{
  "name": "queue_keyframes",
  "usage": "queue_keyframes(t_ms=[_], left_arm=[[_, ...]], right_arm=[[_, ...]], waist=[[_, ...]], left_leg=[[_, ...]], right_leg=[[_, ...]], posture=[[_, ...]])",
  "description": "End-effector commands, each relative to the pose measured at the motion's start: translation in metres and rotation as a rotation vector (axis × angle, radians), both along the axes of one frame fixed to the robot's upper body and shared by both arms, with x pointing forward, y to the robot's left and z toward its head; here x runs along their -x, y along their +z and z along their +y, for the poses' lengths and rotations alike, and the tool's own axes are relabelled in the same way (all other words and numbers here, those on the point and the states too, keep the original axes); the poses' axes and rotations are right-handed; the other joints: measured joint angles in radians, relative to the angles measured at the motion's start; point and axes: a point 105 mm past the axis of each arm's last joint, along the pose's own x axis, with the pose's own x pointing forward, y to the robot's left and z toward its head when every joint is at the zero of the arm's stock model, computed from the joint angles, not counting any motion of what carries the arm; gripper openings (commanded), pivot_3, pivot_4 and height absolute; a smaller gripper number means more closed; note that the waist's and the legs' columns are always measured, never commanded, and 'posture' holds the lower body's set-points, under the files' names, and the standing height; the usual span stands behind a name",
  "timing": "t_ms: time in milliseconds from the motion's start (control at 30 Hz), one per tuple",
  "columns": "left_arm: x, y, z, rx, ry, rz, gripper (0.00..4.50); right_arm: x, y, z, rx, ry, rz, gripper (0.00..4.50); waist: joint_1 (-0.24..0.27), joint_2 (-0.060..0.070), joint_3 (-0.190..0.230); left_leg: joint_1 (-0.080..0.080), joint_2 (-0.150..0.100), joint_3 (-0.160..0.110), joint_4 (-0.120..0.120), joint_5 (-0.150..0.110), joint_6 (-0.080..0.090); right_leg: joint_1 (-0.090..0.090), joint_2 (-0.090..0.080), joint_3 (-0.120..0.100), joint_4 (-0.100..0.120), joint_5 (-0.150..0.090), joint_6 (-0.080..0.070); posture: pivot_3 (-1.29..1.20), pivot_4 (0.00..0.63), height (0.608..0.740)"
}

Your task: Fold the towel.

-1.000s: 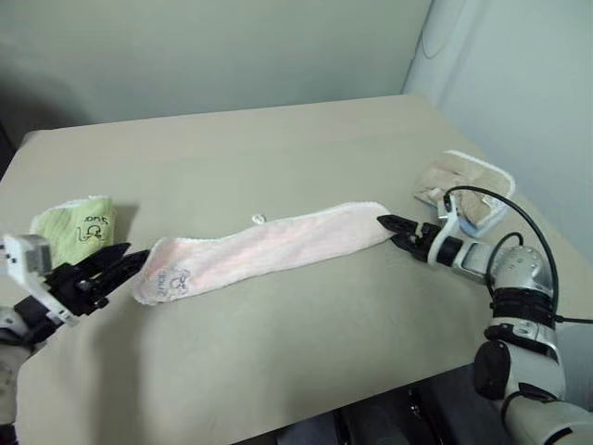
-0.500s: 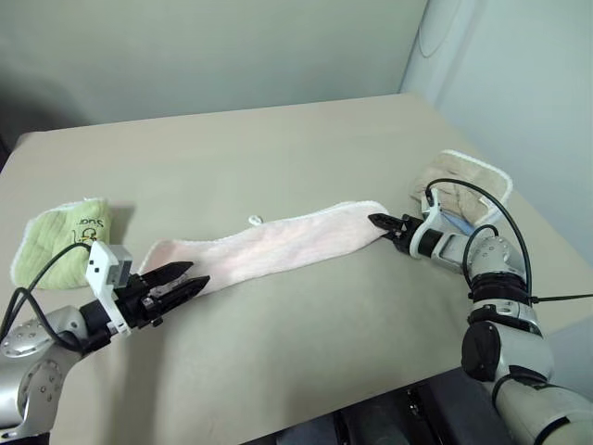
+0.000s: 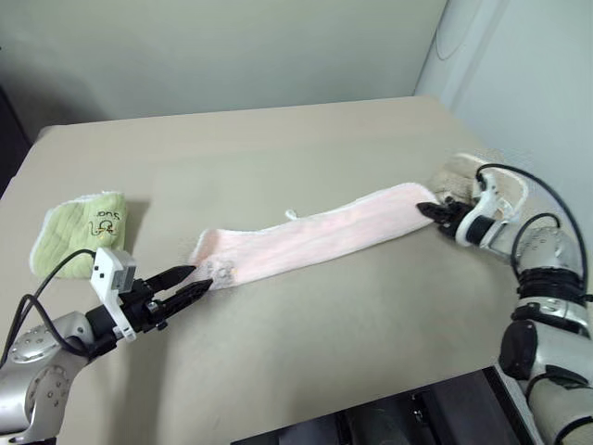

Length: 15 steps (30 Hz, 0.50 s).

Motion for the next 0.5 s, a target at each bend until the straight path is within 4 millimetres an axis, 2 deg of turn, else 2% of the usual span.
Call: queue_keyframes(t_ms=[33,133,233,267,367,433,500], left_arm=[[-0.002,0.002,-0.003,-0.013,0.0,-0.029,2.86],[-0.004,0.001,-0.006,-0.013,-0.005,-0.028,2.86],[-0.008,0.002,-0.01,-0.01,-0.012,-0.039,2.86],[-0.009,0.003,-0.011,-0.008,-0.015,-0.045,2.86],[-0.011,0.005,-0.015,-0.002,-0.02,-0.056,2.86],[-0.011,0.005,-0.019,0.003,-0.021,-0.061,2.86],[-0.011,0.004,-0.021,0.006,-0.018,-0.064,2.86]], right_arm=[[-0.001,0.051,0.013,0.236,0.136,-0.236,0.05],[0.004,0.067,0.047,0.443,0.315,-0.362,0.05],[0.018,0.059,0.096,0.608,0.551,-0.443,0.05],[0.022,0.047,0.112,0.698,0.629,-0.446,0.05],[0.029,0.014,0.141,0.9,0.789,-0.471,0.05],[0.031,-0.006,0.16,0.931,0.852,-0.469,0.05],[0.032,-0.017,0.17,0.944,0.894,-0.466,0.05]], waist=[[-0.003,0.001,0.0],[-0.011,0.001,0.0],[-0.016,0.001,0.0],[-0.017,0.001,0.0],[-0.017,0.0,0.0],[-0.016,0.0,0.0],[-0.012,0.0,0.0]], left_leg=[[0.0,-0.001,0.0,0.0,0.0,0.0],[0.0,-0.001,0.0,0.0,0.0,0.0],[0.0,0.0,0.0,0.0,0.0,0.0],[0.0,0.0,0.0,0.001,0.0,0.0],[0.0,0.001,-0.001,0.001,0.0,0.0],[0.0,0.003,-0.003,0.001,-0.001,0.001],[-0.001,0.003,-0.005,0.001,-0.001,0.001]], right_leg=[[0.0,0.001,0.0,0.0,0.0,0.0],[0.0,0.003,0.0,0.0,0.0,0.0],[0.0,0.005,0.0,0.0,0.0,0.0],[0.0,0.005,0.0,0.0,0.0,0.0],[0.0,0.005,-0.001,0.0,0.0,0.0],[0.0,0.003,-0.001,0.0,0.0,0.0],[-0.001,0.002,-0.001,0.0,0.0,0.0]], posture=[[0.0,0.15,0.74],[0.0,0.15,0.74],[0.0,0.15,0.74],[0.0,0.15,0.74],[0.0,0.15,0.74],[0.0,0.15,0.74],[0.0,0.15,0.74]])
